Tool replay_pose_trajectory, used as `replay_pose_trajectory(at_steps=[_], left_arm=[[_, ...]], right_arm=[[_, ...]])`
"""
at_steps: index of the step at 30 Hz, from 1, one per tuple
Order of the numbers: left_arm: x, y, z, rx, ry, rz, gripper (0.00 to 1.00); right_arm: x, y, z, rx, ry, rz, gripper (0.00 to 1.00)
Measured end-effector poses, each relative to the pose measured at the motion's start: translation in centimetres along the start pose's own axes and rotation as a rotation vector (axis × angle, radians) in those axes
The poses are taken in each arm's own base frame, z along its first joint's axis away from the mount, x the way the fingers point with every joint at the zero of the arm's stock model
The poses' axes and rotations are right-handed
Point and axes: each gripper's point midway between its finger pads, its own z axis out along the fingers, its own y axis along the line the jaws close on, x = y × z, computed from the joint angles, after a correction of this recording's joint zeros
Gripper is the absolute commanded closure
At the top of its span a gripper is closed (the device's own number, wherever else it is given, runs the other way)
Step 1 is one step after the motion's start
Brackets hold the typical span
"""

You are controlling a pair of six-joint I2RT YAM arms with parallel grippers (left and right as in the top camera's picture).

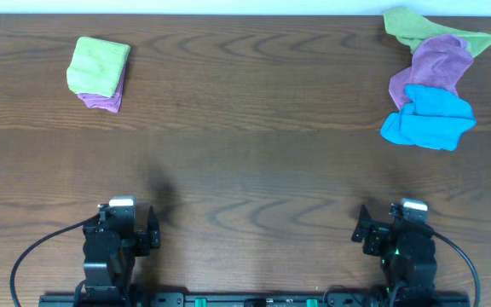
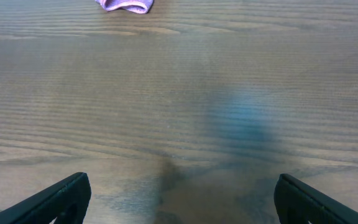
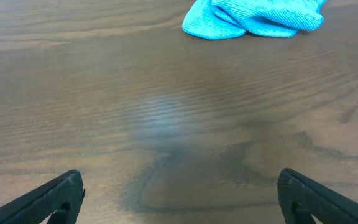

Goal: Fold the cloth

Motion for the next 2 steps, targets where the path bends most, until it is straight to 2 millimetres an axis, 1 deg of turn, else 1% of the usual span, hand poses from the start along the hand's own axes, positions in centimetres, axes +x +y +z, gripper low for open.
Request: replay_pose_trajectory(at_steps=[2], left_arm=[[0.00,0.00,0.00,0.000,0.000,0.000,0.05]], right_arm=[[0.00,0.00,0.00,0.000,0.000,0.000,0.01]])
